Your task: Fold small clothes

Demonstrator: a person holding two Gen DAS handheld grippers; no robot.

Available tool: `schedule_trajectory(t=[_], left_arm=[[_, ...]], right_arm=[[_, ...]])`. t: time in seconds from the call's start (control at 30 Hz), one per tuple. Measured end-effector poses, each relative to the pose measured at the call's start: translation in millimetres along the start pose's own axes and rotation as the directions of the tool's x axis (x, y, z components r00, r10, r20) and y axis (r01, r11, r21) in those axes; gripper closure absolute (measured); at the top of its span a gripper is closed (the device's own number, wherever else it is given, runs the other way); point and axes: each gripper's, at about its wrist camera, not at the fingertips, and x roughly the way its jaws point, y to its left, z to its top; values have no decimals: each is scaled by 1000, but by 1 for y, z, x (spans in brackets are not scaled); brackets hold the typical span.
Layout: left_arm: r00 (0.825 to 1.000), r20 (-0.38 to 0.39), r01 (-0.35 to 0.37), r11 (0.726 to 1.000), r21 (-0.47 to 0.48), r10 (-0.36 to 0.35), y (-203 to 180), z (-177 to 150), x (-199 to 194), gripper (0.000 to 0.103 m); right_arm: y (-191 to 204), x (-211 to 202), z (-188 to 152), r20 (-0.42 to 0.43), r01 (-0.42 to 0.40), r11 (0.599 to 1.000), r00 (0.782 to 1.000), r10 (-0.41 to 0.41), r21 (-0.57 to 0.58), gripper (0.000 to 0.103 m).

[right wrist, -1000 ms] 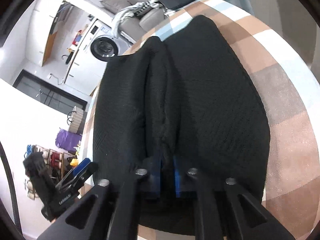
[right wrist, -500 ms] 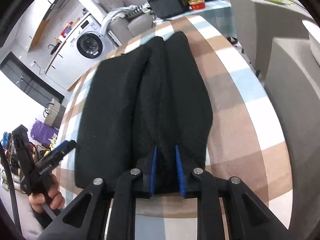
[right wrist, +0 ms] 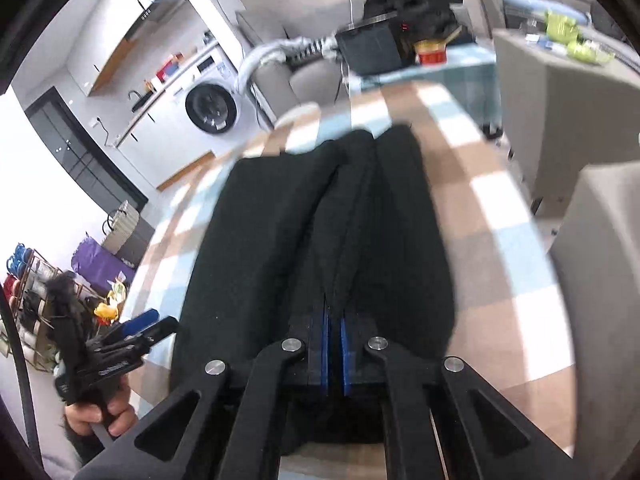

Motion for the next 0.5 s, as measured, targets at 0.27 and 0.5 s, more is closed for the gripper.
schedule_trajectory(t=[0.27,0.5], left_arm=[[998,-49,46,999,-23,-47,1,1,17,26],[990,-91,104,991,-80,-111,0,12,41,26]], right_arm=[[-37,30,-24,-122,155,987,981,-150,33,93],[-52,11,-20,-73,167,984,984,-163,67,65]])
